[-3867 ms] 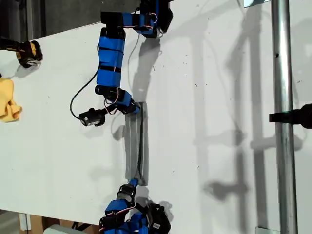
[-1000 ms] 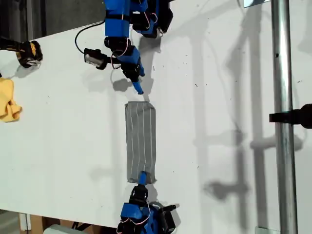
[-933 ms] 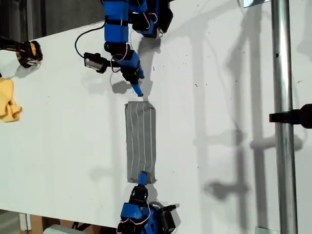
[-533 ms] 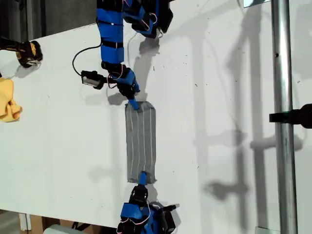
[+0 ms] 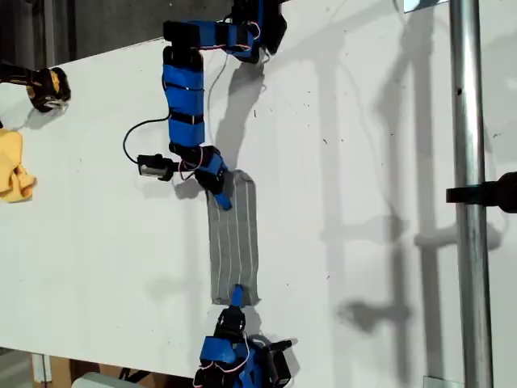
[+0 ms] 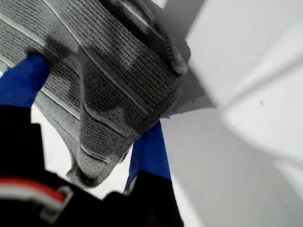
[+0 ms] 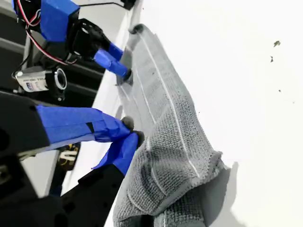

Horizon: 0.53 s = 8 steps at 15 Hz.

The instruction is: Grasp corners of a towel and fold twice.

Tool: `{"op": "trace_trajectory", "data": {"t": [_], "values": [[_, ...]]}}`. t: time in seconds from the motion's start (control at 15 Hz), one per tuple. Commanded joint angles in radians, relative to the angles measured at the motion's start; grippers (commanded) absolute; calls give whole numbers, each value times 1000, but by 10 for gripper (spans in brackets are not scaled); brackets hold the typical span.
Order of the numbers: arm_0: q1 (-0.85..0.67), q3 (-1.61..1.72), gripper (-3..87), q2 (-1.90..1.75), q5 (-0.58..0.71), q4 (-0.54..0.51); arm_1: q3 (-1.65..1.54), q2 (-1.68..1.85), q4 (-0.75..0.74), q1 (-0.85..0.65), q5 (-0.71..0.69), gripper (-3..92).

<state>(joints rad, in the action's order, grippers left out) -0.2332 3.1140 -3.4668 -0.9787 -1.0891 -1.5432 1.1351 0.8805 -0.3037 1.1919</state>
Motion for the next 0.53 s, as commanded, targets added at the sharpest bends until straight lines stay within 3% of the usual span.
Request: {"op": "trace_trajectory", "data": {"t": [0.0, 0.13, 0.47], "values": [[0, 2, -12, -5, -14, -5, 137, -54, 0, 31, -9, 356], [2, 0, -12, -5, -14, -11, 147, -49, -6, 40, 35, 32], [0, 0, -12, -5, -15, -14, 23, 106, 61, 6, 0, -2]]}}
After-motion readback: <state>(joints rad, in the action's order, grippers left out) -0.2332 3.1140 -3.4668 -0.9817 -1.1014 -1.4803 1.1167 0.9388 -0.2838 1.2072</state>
